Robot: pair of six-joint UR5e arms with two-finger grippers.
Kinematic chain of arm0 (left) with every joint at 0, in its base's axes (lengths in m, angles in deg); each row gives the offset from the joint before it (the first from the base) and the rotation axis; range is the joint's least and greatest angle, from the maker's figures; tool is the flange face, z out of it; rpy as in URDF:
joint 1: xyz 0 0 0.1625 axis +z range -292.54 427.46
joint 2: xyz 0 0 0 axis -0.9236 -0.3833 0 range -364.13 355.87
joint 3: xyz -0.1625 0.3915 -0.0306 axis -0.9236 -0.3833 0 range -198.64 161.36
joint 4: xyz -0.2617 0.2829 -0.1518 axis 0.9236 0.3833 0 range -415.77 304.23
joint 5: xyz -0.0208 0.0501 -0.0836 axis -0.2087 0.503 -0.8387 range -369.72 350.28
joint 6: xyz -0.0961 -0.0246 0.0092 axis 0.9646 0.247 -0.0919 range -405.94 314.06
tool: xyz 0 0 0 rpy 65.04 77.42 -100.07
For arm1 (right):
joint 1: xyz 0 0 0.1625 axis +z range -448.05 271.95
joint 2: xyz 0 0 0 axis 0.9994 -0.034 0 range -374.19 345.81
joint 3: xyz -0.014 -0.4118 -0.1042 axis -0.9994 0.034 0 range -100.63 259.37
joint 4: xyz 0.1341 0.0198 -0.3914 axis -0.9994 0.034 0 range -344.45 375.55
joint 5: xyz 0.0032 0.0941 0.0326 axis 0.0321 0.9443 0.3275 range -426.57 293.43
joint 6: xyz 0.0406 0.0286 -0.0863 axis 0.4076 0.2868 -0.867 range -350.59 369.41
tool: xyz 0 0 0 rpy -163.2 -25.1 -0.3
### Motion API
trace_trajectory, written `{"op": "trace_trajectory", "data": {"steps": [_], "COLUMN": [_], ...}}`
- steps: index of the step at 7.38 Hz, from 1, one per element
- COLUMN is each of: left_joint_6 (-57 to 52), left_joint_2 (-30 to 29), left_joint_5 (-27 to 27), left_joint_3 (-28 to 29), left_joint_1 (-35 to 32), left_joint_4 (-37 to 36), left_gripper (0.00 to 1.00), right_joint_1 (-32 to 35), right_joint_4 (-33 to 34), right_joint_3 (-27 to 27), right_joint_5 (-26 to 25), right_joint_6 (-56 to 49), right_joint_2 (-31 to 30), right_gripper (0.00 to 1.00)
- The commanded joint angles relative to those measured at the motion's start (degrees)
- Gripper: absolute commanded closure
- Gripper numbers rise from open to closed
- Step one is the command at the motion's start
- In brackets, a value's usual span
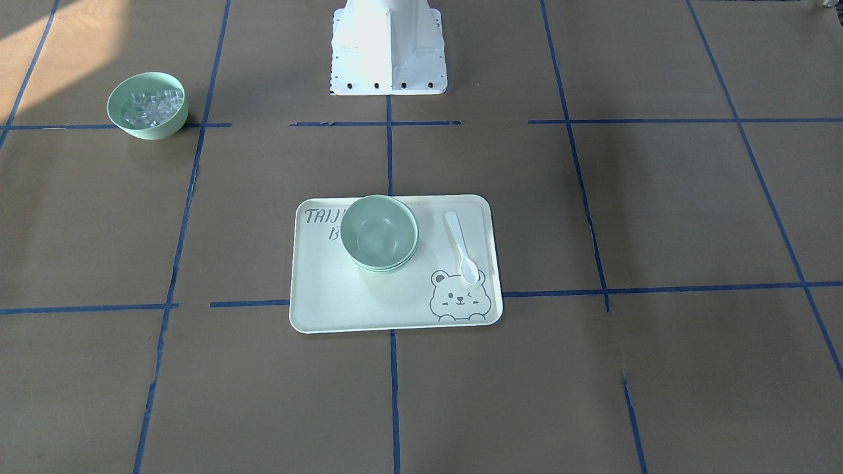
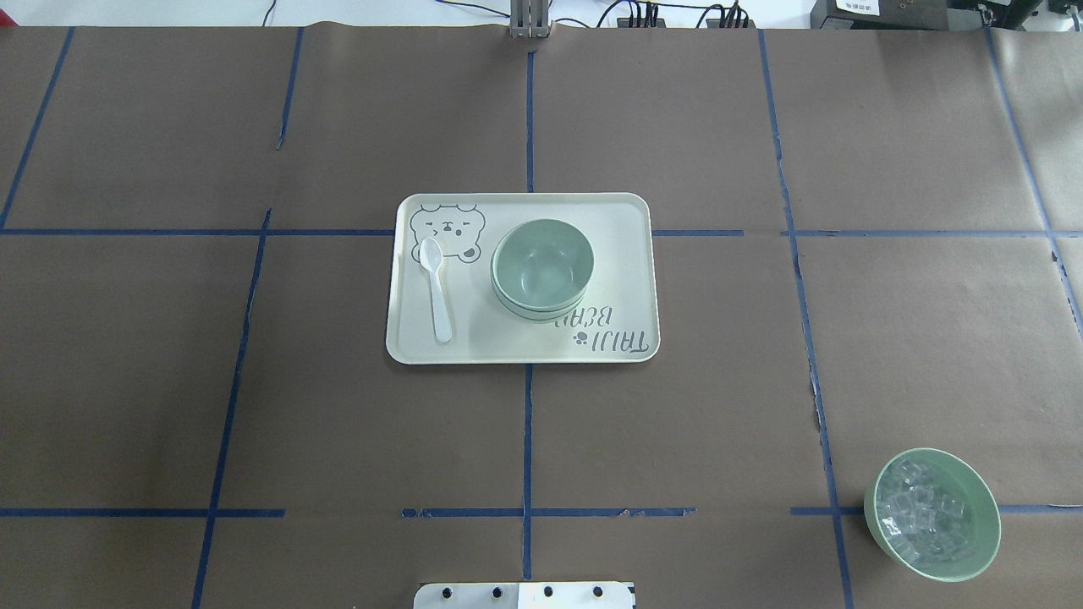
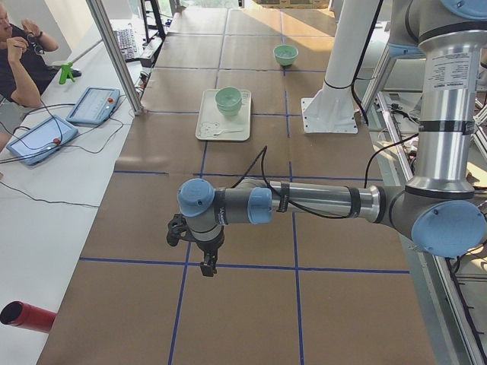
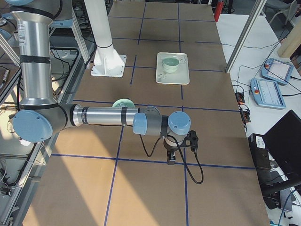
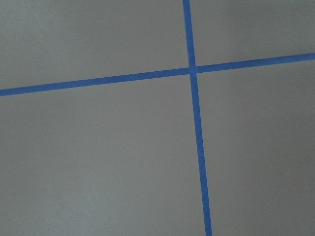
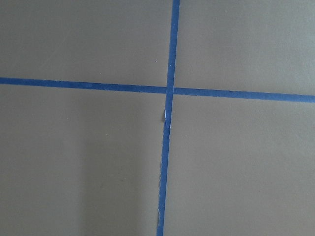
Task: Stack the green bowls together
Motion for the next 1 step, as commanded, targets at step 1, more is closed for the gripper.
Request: {"op": "trace_trajectory", "data": {"steps": [1], "left_joint_6": [0.0], "left_joint_2": [0.03], "left_joint_5": [0.0], "left_joint_3": [-0.03], "left_joint_1": [0.02], "left_joint_4": [0.03], "left_gripper": [0.0], "right_joint_1": [0.05], "right_joint_4": [0.0], "right_joint_3": [-0.03], "right_joint_5": [0.0], "right_joint_6": [0.0], "right_joint_2": [0.18], "right_gripper": [0.0]}}
